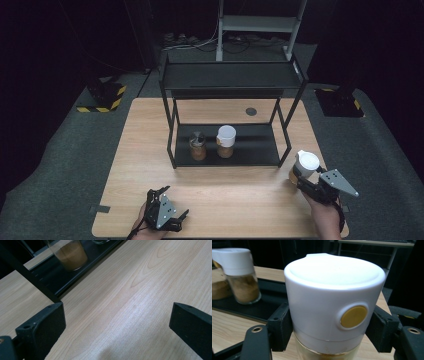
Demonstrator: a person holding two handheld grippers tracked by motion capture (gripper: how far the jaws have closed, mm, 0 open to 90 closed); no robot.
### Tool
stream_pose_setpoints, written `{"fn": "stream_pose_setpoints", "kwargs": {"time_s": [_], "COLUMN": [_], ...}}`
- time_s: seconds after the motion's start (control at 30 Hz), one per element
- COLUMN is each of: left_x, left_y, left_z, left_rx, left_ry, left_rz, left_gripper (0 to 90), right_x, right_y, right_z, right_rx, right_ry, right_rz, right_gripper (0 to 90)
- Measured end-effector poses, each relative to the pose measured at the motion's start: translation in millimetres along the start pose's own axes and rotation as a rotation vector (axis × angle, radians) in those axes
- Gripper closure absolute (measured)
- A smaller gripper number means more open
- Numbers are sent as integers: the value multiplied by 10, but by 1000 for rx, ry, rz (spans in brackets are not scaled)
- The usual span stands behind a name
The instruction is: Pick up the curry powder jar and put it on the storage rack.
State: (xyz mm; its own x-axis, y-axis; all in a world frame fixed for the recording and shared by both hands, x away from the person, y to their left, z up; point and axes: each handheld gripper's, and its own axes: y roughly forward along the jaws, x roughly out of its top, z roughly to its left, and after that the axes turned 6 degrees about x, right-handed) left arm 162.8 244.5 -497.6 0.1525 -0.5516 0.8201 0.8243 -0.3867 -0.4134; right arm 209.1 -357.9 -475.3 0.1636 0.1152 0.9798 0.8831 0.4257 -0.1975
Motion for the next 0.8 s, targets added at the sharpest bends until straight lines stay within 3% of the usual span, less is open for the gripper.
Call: {"fn": "stream_pose_setpoints", "kwargs": {"time_s": [0.43, 0.8], "left_x": [-5, -5], "left_y": [-2, -2], "left_z": [8, 9], "left_rx": [-2, -4], "left_ry": [-4, 1], "left_rz": [-3, -3], "left_gripper": [10, 10], "right_x": [160, 256], "right_y": [-34, 41], "right_z": [133, 257], "right_rx": [43, 88], "right_ry": [-27, -45], "right_rz": [-31, -37], "right_gripper": [306, 307]}}
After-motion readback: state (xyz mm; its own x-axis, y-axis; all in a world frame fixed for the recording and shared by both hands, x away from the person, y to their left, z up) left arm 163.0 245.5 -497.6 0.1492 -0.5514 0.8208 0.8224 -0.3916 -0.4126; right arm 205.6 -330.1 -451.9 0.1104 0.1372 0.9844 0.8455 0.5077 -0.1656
